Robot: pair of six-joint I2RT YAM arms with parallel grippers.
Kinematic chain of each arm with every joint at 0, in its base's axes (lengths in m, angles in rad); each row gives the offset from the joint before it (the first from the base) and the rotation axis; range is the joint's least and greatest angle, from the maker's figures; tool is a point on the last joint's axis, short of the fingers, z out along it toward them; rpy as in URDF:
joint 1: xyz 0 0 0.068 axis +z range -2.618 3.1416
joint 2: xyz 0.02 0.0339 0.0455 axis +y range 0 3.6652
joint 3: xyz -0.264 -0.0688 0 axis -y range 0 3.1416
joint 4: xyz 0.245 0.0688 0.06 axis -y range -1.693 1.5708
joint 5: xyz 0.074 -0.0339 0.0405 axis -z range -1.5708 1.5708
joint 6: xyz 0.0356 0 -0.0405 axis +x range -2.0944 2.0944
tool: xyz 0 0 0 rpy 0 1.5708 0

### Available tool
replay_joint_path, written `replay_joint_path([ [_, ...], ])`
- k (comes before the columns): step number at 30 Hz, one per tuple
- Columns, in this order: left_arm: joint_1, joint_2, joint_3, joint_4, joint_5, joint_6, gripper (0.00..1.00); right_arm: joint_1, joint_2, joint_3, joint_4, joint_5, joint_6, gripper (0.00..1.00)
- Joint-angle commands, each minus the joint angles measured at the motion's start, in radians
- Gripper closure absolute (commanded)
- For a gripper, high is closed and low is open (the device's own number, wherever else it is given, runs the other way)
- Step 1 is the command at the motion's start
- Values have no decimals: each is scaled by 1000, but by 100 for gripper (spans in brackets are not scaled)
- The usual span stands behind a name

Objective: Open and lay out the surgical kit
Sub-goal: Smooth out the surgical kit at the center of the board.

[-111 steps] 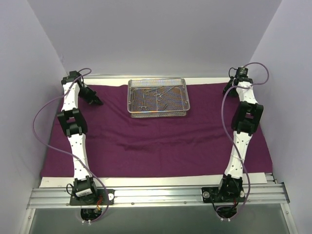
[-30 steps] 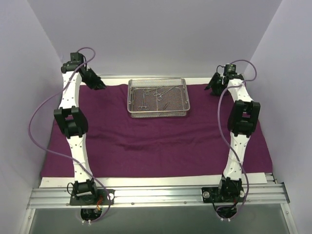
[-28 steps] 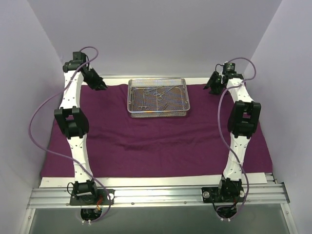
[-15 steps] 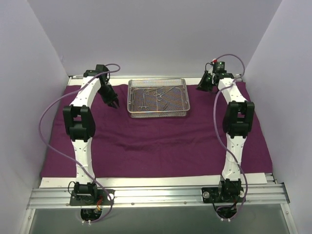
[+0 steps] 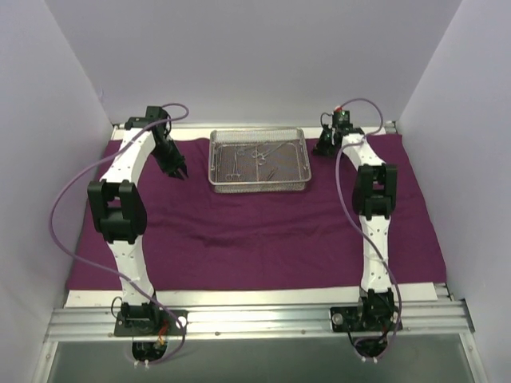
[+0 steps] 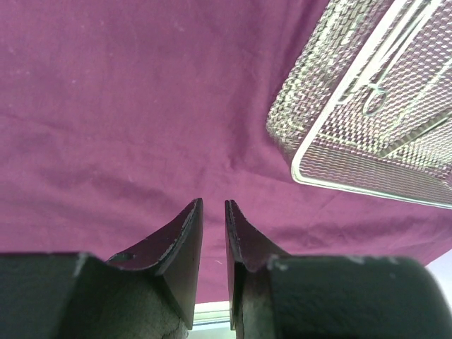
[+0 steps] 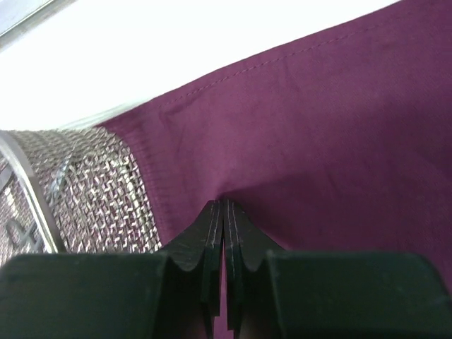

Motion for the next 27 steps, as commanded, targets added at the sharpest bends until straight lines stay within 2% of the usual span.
replay_joint_path([
  [1,9,-51,-21,28,-21,20,72,13,13,17,-121,233,14,100],
  [3,11,-50,-23,27,-24,20,72,10,59,80,-182,373,25,100],
  [7,20,-42,-17,22,-19,20,72,-18,151,185,-322,476,42,100],
  [10,26,-31,-1,14,-19,19,72,-38,198,226,-365,515,43,100],
  [16,32,-2,52,-7,-22,28,72,-111,253,271,-393,530,19,100],
  [23,31,42,111,-16,1,34,71,-118,262,309,-388,535,-46,100],
  [27,29,61,144,-32,2,42,71,-136,256,337,-353,443,-78,100],
])
